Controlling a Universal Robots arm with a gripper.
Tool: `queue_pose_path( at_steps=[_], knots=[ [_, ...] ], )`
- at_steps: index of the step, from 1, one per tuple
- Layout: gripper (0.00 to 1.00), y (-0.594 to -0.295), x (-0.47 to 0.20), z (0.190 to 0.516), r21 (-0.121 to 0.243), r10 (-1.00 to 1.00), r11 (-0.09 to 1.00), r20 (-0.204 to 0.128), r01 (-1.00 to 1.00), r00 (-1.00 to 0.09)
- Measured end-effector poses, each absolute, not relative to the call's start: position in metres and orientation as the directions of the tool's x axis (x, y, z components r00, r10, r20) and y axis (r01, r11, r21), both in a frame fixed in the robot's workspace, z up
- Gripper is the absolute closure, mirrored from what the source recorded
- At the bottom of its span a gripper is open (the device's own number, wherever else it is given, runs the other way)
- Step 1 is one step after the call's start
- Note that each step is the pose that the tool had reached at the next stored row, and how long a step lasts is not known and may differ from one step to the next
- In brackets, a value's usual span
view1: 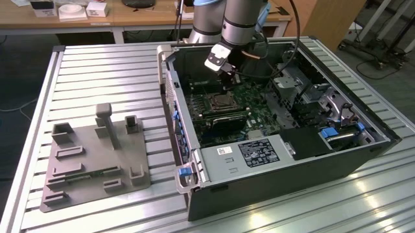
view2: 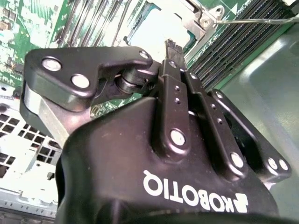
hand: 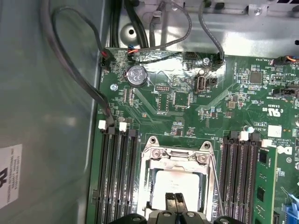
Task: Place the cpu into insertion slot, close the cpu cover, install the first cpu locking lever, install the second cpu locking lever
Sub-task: 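Install the first cpu locking lever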
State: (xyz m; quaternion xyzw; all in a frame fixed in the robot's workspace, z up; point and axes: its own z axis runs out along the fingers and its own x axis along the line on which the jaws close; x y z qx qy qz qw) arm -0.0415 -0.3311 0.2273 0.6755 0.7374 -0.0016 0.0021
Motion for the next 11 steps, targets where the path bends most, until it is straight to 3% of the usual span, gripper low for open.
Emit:
queue_pose_path(
  at_steps=[11],
  knots=[
    [0.90,-0.3311,-0.0415,0.2276,0.001,0.965,0.263,-0.005,0.965,-0.263]
  ],
)
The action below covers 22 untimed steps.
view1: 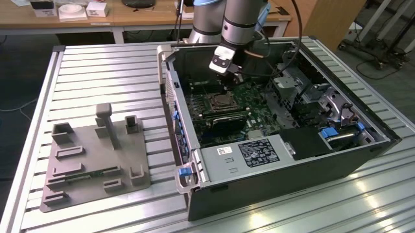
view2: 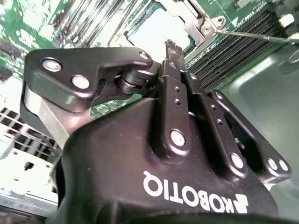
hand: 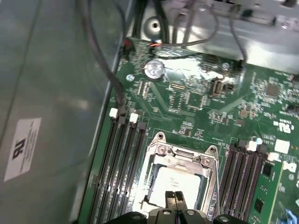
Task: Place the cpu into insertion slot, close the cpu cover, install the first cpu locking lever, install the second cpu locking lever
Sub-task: 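Install the first cpu locking lever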
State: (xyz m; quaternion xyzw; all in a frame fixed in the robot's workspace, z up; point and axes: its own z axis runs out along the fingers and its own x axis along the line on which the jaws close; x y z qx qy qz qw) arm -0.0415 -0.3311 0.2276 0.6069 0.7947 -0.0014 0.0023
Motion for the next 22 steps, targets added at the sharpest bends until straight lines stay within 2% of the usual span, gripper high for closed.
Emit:
queue_pose_path(
  at_steps=[14,22],
  knots=[
    [0.90,-0.3311,-0.0415,0.2276,0.001,0.877,0.480,-0.005,0.877,-0.480],
    [0.90,-0.3311,-0.0425,0.2276,0.000,0.863,0.505,-0.005,0.863,-0.505]
  ],
)
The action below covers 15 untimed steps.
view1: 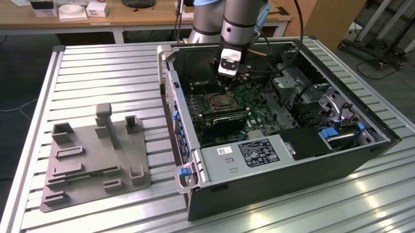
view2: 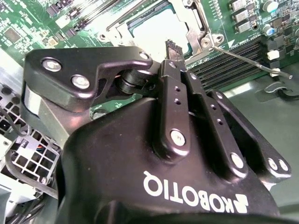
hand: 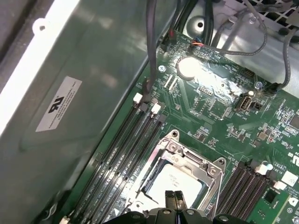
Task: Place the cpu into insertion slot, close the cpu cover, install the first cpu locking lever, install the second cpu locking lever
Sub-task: 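Install the first cpu locking lever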
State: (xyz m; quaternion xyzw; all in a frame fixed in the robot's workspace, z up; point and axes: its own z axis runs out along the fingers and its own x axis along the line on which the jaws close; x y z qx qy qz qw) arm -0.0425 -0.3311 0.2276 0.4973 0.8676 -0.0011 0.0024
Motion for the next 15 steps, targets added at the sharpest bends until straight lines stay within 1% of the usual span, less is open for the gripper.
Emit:
queue_pose_path(
  at_steps=[7,12,15],
  knots=[
    [0.90,-0.3311,-0.0460,0.2276,0.001,0.854,0.520,-0.005,0.854,-0.520],
    [0.90,-0.3311,-0.0464,0.2276,0.001,0.824,0.566,-0.005,0.824,-0.566],
    [0.90,-0.3312,-0.0465,0.2285,0.000,0.818,0.575,-0.005,0.818,-0.575]
  ],
)
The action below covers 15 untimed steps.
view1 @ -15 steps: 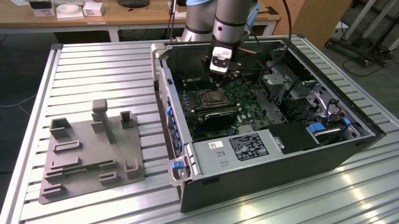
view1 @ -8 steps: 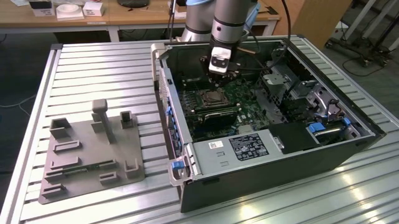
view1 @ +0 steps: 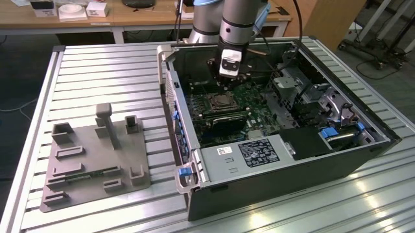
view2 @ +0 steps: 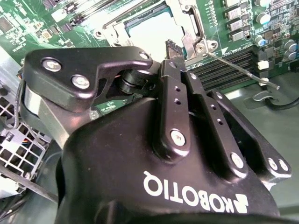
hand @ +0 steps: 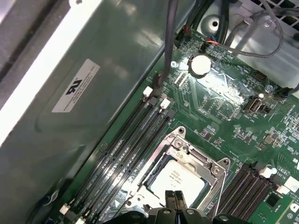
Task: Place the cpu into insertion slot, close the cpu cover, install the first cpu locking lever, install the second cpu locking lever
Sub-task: 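Install the first cpu locking lever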
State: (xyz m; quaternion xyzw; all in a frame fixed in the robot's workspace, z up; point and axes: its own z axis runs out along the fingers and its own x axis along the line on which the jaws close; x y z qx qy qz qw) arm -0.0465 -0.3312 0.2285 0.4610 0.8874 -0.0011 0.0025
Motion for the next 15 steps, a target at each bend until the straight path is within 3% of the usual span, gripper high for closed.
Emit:
queue_pose_path(
  at_steps=[15],
  knots=[
    [0.90,-0.3311,-0.0464,0.2374,0.001,0.756,0.655,-0.005,0.756,-0.655]
  ],
)
